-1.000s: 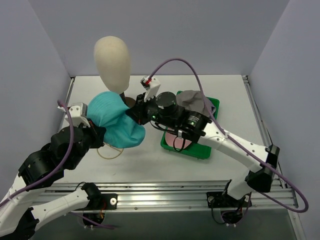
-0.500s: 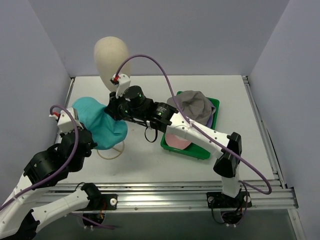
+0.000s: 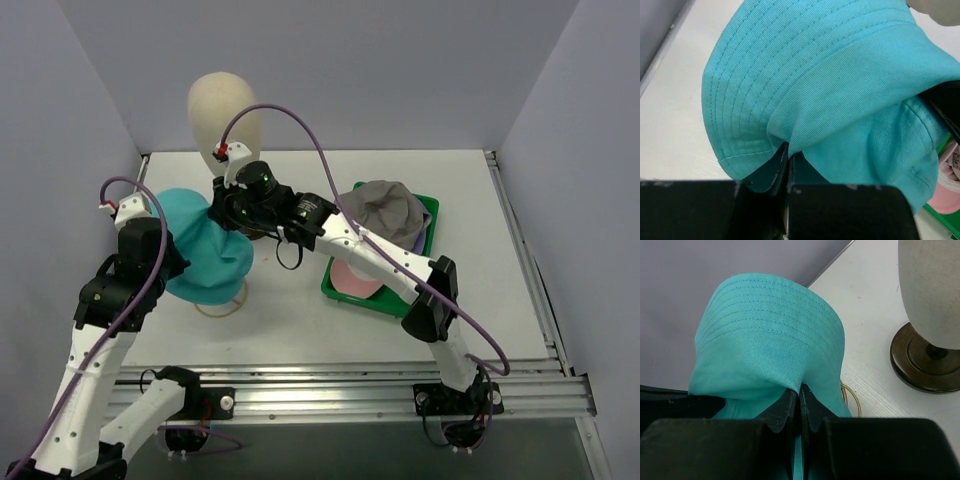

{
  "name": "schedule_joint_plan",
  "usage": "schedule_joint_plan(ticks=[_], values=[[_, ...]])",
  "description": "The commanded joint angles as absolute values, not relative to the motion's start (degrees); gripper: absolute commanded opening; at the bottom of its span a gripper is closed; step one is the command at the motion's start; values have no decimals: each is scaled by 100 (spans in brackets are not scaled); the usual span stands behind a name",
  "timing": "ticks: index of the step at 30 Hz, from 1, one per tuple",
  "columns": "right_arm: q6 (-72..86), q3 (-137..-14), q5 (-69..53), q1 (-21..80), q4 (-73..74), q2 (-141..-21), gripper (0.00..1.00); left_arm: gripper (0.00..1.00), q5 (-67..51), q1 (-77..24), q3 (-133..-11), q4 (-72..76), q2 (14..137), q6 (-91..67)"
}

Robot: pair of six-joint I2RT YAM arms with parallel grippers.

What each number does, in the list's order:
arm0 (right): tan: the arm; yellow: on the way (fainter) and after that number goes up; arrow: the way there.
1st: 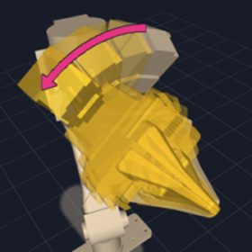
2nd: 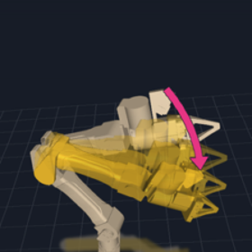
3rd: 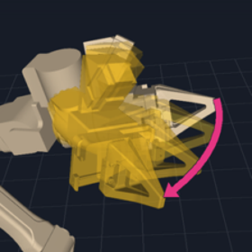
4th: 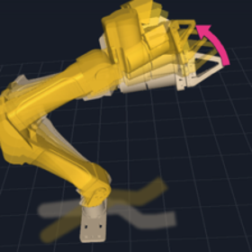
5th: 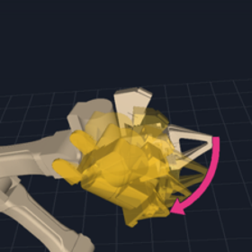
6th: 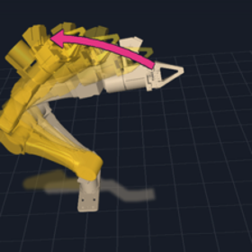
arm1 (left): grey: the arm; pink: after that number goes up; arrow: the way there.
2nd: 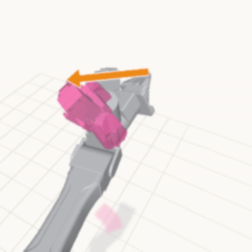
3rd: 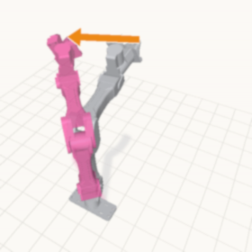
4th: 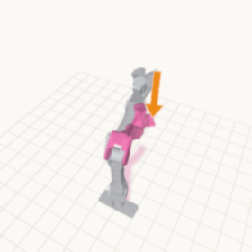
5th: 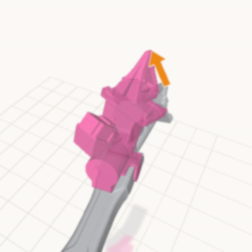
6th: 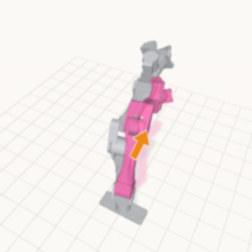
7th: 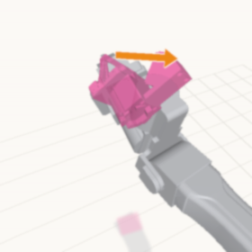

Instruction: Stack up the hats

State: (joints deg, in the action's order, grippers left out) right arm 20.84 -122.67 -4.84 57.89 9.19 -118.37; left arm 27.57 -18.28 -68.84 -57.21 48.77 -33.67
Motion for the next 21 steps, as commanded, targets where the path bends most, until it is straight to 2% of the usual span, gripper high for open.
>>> schedule_joint_plan(ticks=[1, 5, 7, 10, 11, 13, 14, 18, 21], values=[[1977, -12630, -360, 5537, 791, -11944, 0, 3, 1522, -979, -6715, -5529, 4685, -2883], [1995, -12822, -536, 5520, 765, -12207, 0, 10, 1266, -546, -6619, -5537, 4658, -2734], [2013, -12884, -615, 5528, 738, -12269, 1, 18, 1213, -362, -6522, -5511, 4658, -2699], [2021, -12893, -686, 5520, 642, -12305, 13, 30, 1073, -238, -6434, -5432, 4641, -2672], [2030, -12894, -694, 5520, 624, -12305, 22, 32, 1072, -185, -6434, -5423, 4632, -2672], [2030, -12946, -729, 5528, 615, -12322, 29, 41, 1046, -150, -6468, -5397, 4614, -2646], [2022, -12981, -747, 5528, 624, -12331, 33, 43, 1037, -123, -6495, -5396, 4623, -2637], [2021, -12990, -800, 5537, 554, -12322, 38, 51, 1081, -62, -6670, -5405, 4745, -2549], [2048, -13008, -905, 5537, 492, -12340, 40, 52, 1028, -26, -6802, -5432, 4860, -2487]])
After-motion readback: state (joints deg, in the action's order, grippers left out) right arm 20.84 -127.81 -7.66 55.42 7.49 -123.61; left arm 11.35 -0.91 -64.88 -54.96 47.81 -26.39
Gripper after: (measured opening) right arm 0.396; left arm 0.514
